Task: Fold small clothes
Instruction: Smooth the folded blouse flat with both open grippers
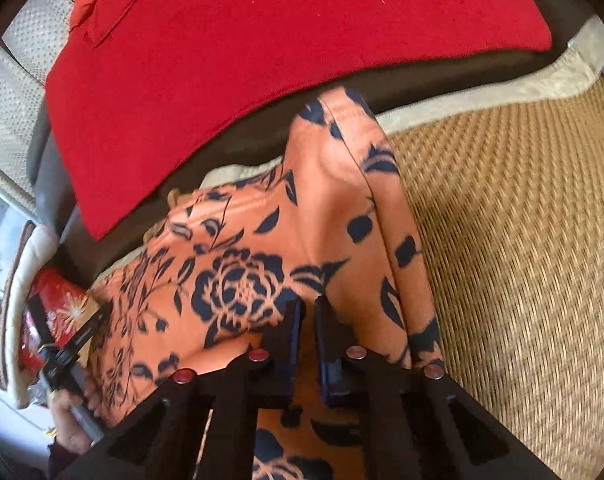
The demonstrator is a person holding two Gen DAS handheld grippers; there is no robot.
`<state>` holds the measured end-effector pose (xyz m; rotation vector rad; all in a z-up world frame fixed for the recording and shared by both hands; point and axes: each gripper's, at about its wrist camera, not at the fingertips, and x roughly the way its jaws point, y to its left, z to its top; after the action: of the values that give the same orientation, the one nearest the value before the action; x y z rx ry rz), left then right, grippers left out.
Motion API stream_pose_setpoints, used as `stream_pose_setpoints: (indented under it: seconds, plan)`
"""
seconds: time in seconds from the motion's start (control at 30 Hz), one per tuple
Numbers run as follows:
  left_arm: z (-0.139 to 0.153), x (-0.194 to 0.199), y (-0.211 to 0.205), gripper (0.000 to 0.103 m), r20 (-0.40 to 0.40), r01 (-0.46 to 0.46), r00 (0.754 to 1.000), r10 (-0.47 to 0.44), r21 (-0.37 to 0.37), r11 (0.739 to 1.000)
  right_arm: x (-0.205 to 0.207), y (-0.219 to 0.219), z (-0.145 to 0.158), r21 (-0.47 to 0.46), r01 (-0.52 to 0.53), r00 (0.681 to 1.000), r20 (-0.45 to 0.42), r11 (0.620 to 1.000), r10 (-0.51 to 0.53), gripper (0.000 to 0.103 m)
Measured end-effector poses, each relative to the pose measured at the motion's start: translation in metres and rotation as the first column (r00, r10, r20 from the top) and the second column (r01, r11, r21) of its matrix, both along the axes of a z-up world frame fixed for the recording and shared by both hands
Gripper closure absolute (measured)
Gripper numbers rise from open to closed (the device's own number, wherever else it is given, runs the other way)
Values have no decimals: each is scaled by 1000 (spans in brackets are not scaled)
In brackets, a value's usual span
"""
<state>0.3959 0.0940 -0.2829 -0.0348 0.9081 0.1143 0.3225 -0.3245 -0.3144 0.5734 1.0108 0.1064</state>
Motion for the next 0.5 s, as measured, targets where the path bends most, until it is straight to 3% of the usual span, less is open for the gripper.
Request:
stream_pose_setpoints:
  seconds: [0.23, 0.3, 0.33, 0.43, 0.5]
  plan:
    - [1, -15, 12, 47, -24, 8, 1000, -9, -21, 1000, -24, -7, 13, 31, -23, 1000, 21, 999, 22, 98]
    - [15, -25, 16, 48, -35, -29, 999, 27, -70, 997, -26, -8, 21, 6, -9, 999, 38, 1000, 8, 98]
    - [21, -31, 17, 48, -24, -30, 999, 28, -99, 995, -28, -5, 28, -9, 4, 999, 44, 1000, -3, 91]
    - [45, -59, 0, 48, 17, 15, 1000, -13, -123, 992, -41, 7, 54, -56, 11, 993, 114, 998, -4, 91]
    - [52, -80, -22, 47, 37, 84, 996, -80, -107, 991, -50, 22, 67, -36, -25, 989, 145, 999, 30, 91]
